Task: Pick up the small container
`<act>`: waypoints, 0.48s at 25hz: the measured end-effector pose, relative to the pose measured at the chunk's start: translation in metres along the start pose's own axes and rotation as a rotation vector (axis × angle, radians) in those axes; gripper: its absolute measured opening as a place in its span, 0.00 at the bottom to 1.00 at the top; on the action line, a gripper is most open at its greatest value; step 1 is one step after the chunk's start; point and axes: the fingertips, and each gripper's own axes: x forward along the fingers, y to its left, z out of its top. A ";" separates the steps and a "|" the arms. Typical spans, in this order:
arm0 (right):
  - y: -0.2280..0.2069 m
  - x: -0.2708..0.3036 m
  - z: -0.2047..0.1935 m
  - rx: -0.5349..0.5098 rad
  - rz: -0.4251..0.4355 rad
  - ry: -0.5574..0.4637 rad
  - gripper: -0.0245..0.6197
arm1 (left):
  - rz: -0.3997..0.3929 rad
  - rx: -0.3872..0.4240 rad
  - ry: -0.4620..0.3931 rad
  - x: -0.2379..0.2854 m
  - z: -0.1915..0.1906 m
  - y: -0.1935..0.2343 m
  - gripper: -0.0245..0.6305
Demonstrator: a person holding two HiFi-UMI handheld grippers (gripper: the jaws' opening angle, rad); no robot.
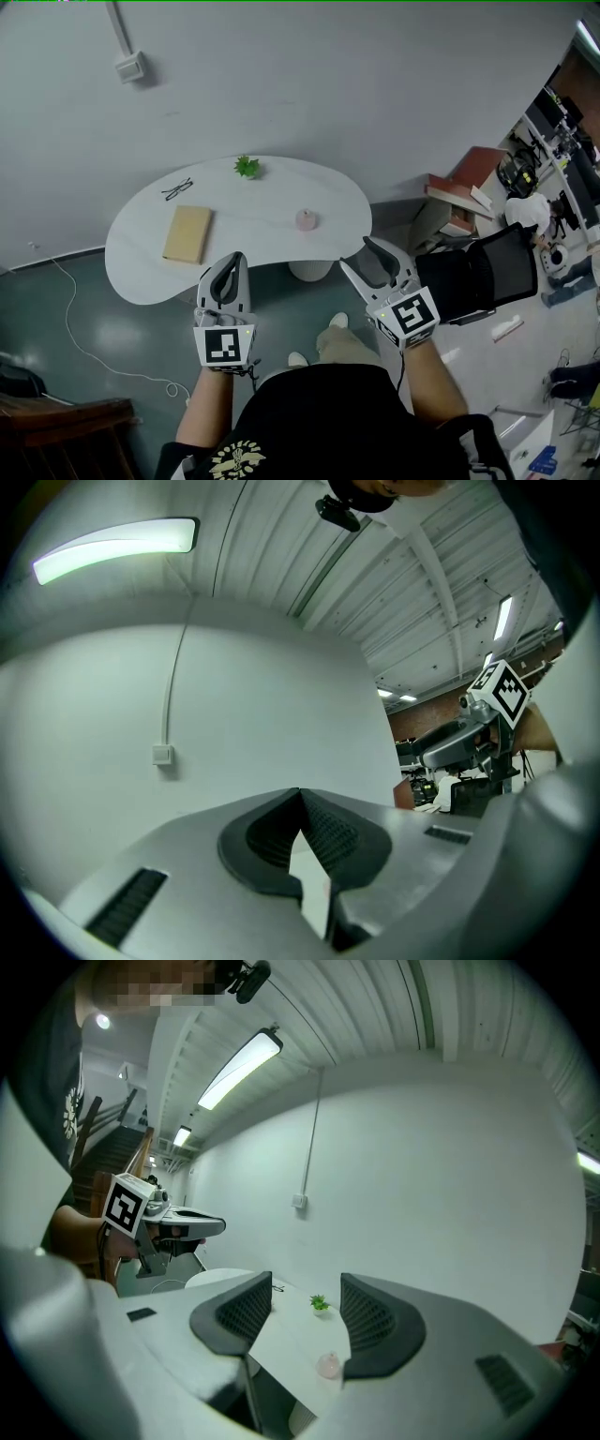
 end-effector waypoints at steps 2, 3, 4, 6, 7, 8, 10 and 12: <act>0.001 0.006 0.001 -0.001 0.011 0.002 0.38 | 0.014 -0.009 -0.020 -0.001 0.003 0.005 0.04; 0.002 0.010 0.002 -0.003 0.017 0.001 0.38 | 0.025 -0.012 -0.025 -0.002 0.002 0.010 0.04; 0.003 0.014 0.003 -0.005 0.025 0.000 0.38 | 0.036 -0.017 -0.024 -0.003 0.001 0.015 0.04; 0.005 0.021 0.003 -0.009 0.039 -0.001 0.38 | 0.055 -0.029 -0.016 -0.003 -0.002 0.023 0.04; 0.005 0.024 0.003 -0.009 0.045 -0.002 0.38 | 0.061 -0.027 -0.011 -0.003 -0.004 0.026 0.04; 0.004 0.027 0.003 -0.008 0.050 -0.002 0.38 | 0.063 -0.021 -0.005 -0.001 -0.005 0.028 0.04; 0.001 0.034 0.001 -0.008 0.058 0.002 0.38 | 0.061 -0.013 0.011 0.003 -0.008 0.029 0.04; -0.003 0.043 -0.002 -0.009 0.067 0.006 0.38 | 0.063 -0.008 0.024 0.010 -0.015 0.031 0.04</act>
